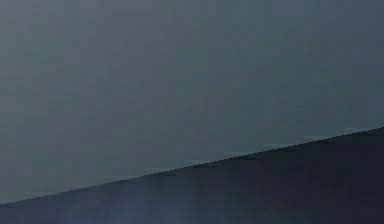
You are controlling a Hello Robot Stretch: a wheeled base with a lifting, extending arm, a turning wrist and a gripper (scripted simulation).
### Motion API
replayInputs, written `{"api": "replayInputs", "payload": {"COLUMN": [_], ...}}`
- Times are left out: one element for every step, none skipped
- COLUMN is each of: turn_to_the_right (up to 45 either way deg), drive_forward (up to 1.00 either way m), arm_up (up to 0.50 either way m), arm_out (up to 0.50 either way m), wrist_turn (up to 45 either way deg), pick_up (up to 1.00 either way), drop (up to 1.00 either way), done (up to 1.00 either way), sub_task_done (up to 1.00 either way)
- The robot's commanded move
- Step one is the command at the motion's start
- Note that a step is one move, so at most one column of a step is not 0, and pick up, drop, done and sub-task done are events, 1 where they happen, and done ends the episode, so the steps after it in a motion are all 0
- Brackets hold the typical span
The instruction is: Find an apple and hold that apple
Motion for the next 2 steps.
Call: {"api": "replayInputs", "payload": {"turn_to_the_right": [-12.0,0.0], "drive_forward": [0.0,0.05], "arm_up": [0.0,0.0], "arm_out": [0.0,0.0], "wrist_turn": [0.0,0.0], "pick_up": [0.0,0.0], "drop": [0.0,0.0], "done": [0.0,0.0], "sub_task_done": [0.0,0.0]}}
